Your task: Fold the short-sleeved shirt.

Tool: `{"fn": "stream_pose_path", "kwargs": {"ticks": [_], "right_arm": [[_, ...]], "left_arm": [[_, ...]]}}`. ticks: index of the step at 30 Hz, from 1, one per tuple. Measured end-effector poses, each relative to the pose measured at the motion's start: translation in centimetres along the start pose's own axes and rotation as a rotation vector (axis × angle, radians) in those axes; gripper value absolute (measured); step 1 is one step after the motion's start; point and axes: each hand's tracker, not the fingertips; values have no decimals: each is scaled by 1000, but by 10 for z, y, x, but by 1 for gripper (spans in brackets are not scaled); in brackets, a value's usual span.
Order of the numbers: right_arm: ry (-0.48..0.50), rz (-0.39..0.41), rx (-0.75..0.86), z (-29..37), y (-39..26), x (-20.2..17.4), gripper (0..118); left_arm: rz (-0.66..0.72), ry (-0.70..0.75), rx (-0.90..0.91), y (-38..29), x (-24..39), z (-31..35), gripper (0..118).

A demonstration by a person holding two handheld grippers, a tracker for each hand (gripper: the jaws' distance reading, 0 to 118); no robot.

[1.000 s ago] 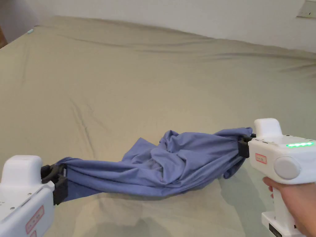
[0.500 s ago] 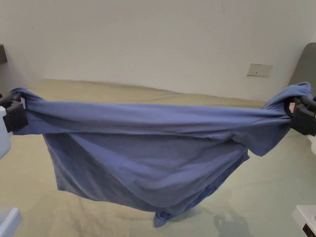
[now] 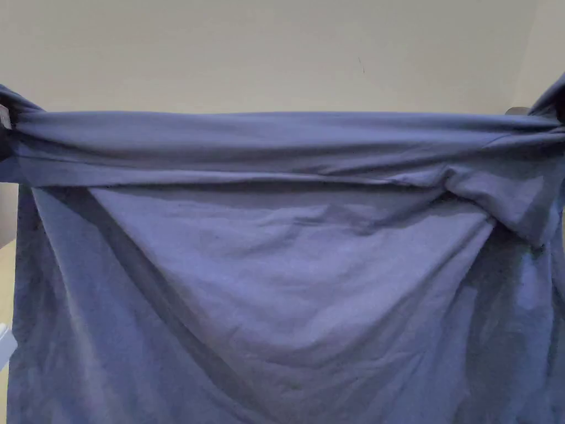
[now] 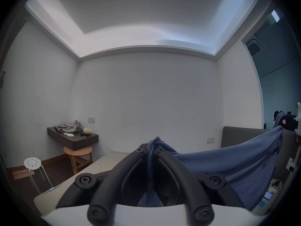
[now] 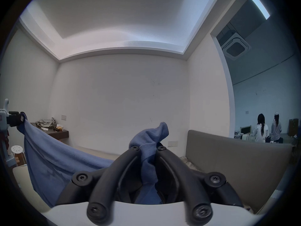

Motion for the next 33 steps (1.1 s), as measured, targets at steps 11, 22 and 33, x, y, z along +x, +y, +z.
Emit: {"fn": "stream_pose_path", "kwargs": {"ticks": [11,22,33], "right_arm": [[-21,70,10,-104,17,-22,14],[-34,77,-12,-233,11,-64,14],[-42,108,-116,-318,-58,-81,14]], "left_arm": [[-17,2,-53,19,-9,-104,4],[-51,84,-119,8,-5,-214,4],[-132,108,-196,-44,-3,-284,4]]}}
